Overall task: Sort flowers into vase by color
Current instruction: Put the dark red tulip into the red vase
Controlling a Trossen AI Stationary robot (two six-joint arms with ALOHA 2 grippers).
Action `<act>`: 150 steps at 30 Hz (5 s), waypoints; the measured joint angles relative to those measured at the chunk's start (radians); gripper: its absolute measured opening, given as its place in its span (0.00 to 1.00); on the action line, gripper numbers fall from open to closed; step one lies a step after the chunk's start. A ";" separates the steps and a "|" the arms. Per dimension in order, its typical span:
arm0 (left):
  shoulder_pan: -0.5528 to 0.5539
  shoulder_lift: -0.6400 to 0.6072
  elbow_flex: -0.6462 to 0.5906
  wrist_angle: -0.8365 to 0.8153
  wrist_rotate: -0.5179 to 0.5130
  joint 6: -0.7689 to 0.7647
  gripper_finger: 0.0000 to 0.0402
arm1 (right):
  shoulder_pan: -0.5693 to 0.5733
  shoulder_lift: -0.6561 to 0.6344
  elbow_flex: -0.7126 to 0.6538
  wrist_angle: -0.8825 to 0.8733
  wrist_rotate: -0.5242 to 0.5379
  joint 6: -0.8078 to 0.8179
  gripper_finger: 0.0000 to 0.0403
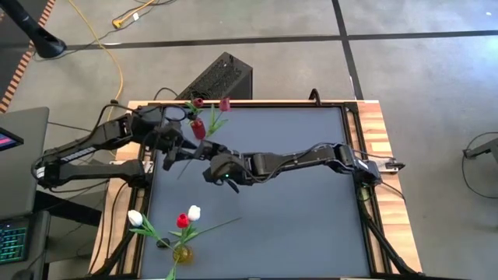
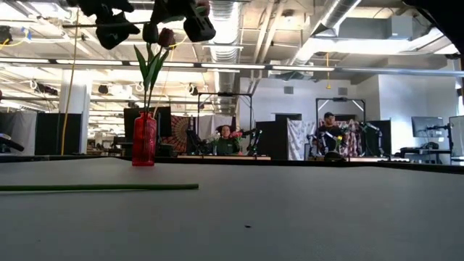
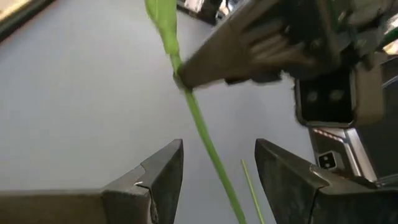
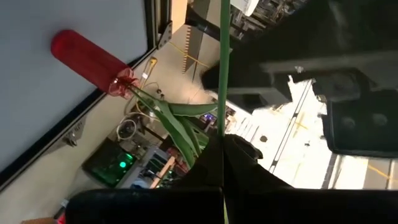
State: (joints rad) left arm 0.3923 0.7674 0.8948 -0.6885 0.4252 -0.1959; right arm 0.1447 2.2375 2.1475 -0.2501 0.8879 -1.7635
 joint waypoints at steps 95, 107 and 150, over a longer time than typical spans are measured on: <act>0.712 -0.026 -0.601 1.476 -0.146 -0.154 0.00 | -0.158 -0.444 -0.507 -0.606 -0.498 1.628 0.19; 0.665 0.146 -0.605 1.546 -0.142 -0.122 0.00 | -0.158 -0.445 -0.507 -0.586 -0.498 1.639 0.19; 0.587 0.201 -0.604 1.379 -0.194 0.023 0.00 | -0.124 -0.444 -0.506 -0.586 -0.498 1.632 0.19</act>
State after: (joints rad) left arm 0.9798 0.9688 0.2910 0.6903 0.2310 -0.1725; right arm 0.0204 1.7931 1.6417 -0.8364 0.3901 -0.1316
